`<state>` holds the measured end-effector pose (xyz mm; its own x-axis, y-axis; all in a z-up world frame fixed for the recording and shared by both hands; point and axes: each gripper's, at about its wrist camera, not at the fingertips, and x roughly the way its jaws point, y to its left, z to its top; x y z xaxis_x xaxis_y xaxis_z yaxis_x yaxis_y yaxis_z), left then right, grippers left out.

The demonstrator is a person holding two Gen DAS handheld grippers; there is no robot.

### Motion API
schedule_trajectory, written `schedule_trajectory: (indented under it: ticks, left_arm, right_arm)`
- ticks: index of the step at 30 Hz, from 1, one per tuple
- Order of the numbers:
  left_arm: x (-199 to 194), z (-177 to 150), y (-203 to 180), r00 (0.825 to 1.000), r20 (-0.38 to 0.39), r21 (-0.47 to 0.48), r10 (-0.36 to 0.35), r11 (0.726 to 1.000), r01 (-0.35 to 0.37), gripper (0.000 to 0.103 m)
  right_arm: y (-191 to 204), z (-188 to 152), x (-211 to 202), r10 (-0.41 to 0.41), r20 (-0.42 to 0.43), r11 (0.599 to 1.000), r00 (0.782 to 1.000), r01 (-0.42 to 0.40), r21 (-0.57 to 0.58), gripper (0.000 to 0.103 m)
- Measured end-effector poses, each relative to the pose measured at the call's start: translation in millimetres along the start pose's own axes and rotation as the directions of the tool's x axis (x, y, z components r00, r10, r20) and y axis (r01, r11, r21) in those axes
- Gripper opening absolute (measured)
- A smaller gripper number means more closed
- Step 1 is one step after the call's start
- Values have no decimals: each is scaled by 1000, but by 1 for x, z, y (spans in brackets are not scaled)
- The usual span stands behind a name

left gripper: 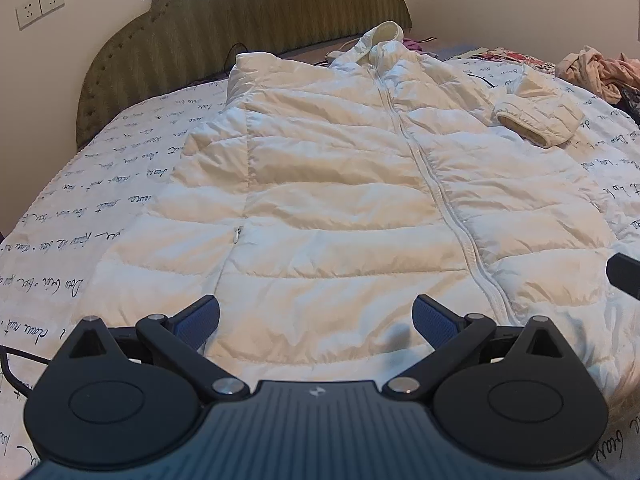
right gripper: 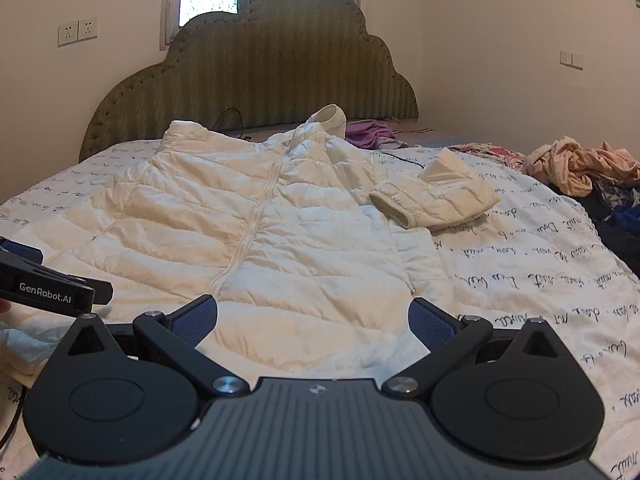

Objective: Fold small clothes

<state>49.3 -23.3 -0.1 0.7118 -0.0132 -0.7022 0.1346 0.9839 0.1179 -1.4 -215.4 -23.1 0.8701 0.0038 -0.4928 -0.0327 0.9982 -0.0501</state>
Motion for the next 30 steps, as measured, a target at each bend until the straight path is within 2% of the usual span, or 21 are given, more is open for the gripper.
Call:
schedule_trajectory:
  ticks: [5,8,10,12,14,16,17,19,20,22,23,25,26,28,30]
  left_arm:
    - [10,4,-3,1000,-11,-3,-3,1000,3,103]
    - [14,6,-8,1000,-7,3,-1,1000,1,103]
    - [17,7,-12,1000,1,8,3,1000,-3,103]
    - [21,8,-18,1000,-12,10,-1,1000,1,103]
    - [23,9,-24,1000,-20,11,-13,1000,14,103]
    - [22,8,-30,1000,-20,25,-19,1000,20,103]
    - [22,8,-34,1000,-16,36,-16,999,17,103]
    - [20,8,-39,1000,-11,56,-10,998,10,103]
    - [19,9,-41,1000,-8,65,-8,998,9,103]
    - [18,11,-42,1000,-5,72,-4,997,4,103]
    - [18,12,-41,1000,-5,71,-4,997,4,103]
    - [18,14,-39,1000,-5,70,-15,997,16,103]
    - [17,14,-39,1000,-4,71,-23,997,23,103]
    - [19,15,-41,999,-7,77,-44,996,45,103]
    - [20,14,-46,997,-13,89,-73,993,74,103]
  right_arm:
    - [-20,4,13,-35,39,999,999,35,-3,103]
    - [-46,-1,20,-136,65,989,988,132,63,103]
    - [-63,-6,23,-176,129,979,976,160,122,103]
    - [-65,-10,30,-242,183,967,953,222,125,103]
    - [-54,-12,45,-346,193,938,918,331,106,103]
    - [-44,-15,60,-385,176,922,906,371,107,103]
    - [-37,-16,67,-400,173,916,900,392,83,103]
    - [-20,-23,76,-447,218,887,867,461,-14,103]
    - [-16,-25,76,-454,238,878,859,477,-49,103]
    - [-19,-27,63,-453,290,862,843,497,-98,102]
    - [-25,-27,54,-473,304,845,827,523,-109,101]
    - [-47,-27,27,-524,331,818,785,572,-62,102]
    - [-61,-27,13,-542,332,812,772,582,-27,103]
    - [-90,-33,-9,-570,287,804,770,594,4,103]
    - [-115,-46,-17,-591,198,794,782,607,-29,103]
